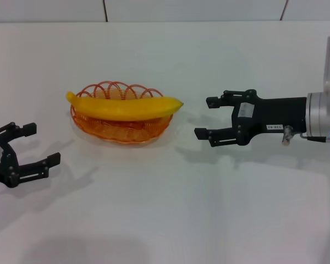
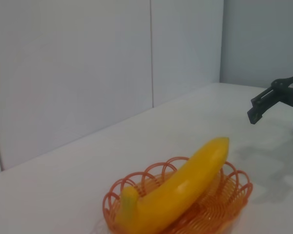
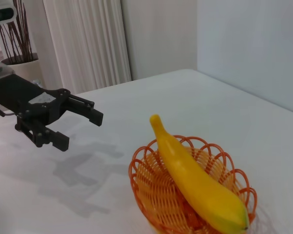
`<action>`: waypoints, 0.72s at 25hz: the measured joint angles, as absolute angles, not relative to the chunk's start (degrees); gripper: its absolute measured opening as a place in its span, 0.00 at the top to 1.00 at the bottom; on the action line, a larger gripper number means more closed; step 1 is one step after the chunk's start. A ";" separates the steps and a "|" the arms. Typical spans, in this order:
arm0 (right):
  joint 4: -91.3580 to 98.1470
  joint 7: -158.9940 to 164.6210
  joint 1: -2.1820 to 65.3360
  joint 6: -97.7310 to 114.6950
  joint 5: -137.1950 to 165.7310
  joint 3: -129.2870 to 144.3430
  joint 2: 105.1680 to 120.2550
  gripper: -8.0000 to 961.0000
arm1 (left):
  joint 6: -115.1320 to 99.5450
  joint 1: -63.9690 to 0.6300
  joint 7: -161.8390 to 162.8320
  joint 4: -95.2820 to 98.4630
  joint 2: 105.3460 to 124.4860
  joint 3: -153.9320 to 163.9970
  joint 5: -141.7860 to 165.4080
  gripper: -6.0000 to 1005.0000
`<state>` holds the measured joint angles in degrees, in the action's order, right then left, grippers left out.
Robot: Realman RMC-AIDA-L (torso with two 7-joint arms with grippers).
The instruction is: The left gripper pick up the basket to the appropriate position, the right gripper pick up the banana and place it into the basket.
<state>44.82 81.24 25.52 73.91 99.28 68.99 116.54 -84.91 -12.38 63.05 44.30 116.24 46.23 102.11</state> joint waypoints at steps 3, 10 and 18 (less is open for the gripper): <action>44.82 81.22 25.59 73.98 99.21 68.99 116.54 0.11 | -84.90 -12.48 63.04 44.25 116.26 46.23 102.11 0.10; 44.83 80.98 25.65 74.00 99.04 68.99 116.54 0.11 | -84.91 -12.72 63.01 44.09 116.28 46.32 102.11 0.10; 44.83 80.73 25.67 74.01 98.97 68.99 116.54 0.11 | -84.95 -12.75 63.01 44.03 116.36 46.48 102.13 0.10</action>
